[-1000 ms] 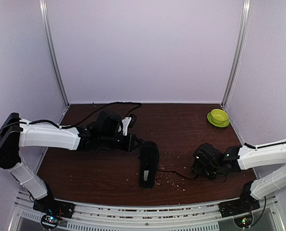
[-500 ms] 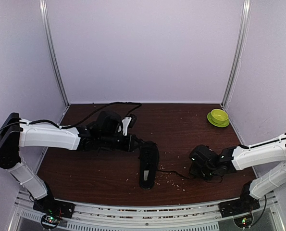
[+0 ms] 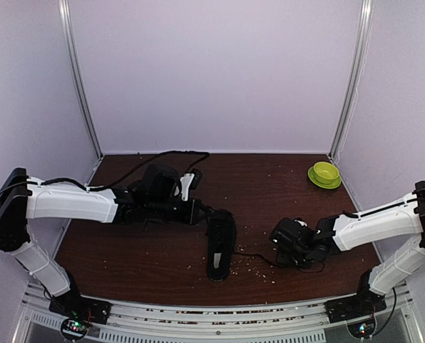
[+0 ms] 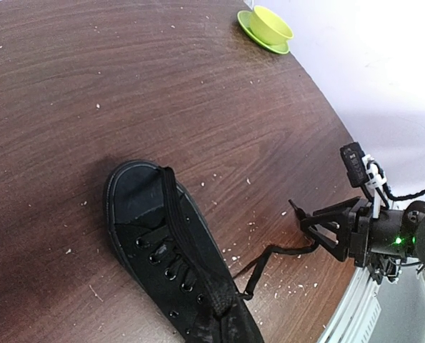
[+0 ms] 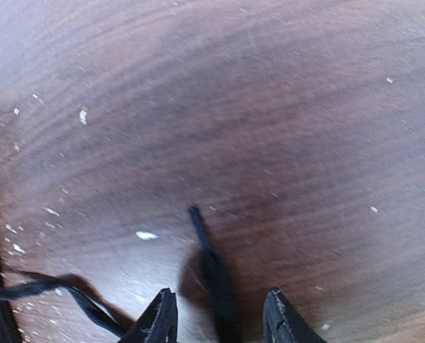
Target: Tie the shoes
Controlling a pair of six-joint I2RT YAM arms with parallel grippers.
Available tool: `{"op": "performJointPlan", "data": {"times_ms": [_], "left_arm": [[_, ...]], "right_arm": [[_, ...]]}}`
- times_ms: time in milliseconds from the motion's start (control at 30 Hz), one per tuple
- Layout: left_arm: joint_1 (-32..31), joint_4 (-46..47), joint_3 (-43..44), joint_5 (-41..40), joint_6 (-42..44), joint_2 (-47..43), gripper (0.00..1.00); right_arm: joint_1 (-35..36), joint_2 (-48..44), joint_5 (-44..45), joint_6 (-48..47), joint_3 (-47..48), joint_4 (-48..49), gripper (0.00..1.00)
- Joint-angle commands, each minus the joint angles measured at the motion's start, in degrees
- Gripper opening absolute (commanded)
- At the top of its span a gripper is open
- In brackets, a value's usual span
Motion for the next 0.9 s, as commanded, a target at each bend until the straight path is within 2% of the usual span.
{"op": "performJointPlan", "data": {"times_ms": [0, 400, 500, 667, 867], "left_arm": [[0.31, 1.83, -0.48, 0.46, -0.26, -1.27, 0.00], [0.33, 2.20, -1.01, 0.40, -0.64, -1.48, 0.00], [0.32, 2.15, -1.15, 0.40, -0.62, -1.63, 0.00], [0.31, 1.68, -1.11, 1.14, 0.25, -1.88, 0.00], [0.33, 1.55, -0.49, 3.66, 2.30, -1.15, 0.00]], "right_arm": [[1.62, -1.37, 2.98, 1.03, -0.05, -5.90, 0.42], [2.41, 1.97, 0.48, 0.71, -0.75, -1.82, 0.18], [2.25, 1.24, 0.99, 0.44, -0.85, -2.33, 0.00], [-0.15, -4.65, 5.61, -2.38, 0.45, -6.09, 0.00], [-5.80, -11.90, 7.69, -12.77, 7.80, -5.76, 0.00]]}}
